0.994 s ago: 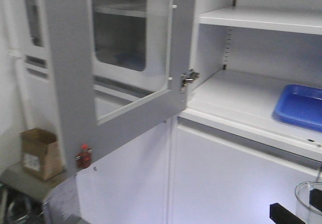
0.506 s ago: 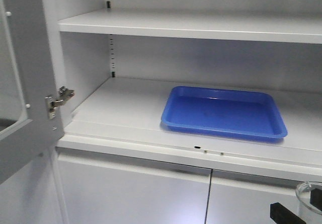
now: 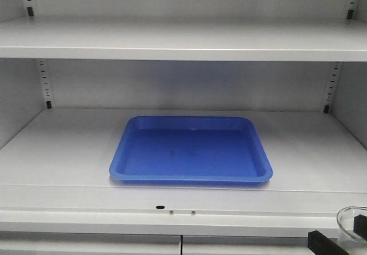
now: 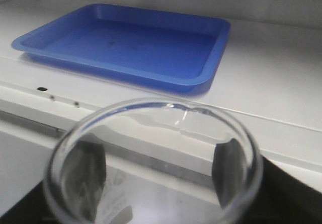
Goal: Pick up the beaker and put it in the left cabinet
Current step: 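Approach the blue tray on the cabinet shelf with the held beaker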
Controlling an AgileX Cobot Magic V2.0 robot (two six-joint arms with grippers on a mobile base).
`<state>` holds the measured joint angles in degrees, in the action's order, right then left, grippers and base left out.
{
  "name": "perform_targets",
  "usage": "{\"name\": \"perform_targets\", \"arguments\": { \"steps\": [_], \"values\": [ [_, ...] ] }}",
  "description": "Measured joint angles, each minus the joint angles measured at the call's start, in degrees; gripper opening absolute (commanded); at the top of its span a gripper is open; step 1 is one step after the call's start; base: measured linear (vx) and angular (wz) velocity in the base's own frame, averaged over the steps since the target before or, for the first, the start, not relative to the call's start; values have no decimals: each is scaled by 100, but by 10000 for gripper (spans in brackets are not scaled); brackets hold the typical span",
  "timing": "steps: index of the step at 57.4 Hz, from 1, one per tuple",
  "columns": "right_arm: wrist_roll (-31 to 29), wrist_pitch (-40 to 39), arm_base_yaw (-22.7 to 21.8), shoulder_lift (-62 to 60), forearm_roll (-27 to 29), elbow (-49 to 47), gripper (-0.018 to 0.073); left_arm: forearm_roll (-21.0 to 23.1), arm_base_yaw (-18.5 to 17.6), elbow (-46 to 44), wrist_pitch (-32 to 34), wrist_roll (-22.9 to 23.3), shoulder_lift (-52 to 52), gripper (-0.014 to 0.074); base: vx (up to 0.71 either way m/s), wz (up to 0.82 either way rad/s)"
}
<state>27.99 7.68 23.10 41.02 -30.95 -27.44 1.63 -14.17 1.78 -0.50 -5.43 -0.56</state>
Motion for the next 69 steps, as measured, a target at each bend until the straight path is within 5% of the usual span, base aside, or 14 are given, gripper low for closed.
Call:
{"name": "perform_targets", "arguments": {
  "steps": [53, 69],
  "values": [
    [0, -133, 0, 0, 23, 0, -6, 0, 0, 0, 0, 0, 0, 1, 8, -13],
    [-102, -2656, -11, 1551, -20, -262, -6, 0, 0, 0, 0, 0, 0, 1, 0, 0]
  ]
}}
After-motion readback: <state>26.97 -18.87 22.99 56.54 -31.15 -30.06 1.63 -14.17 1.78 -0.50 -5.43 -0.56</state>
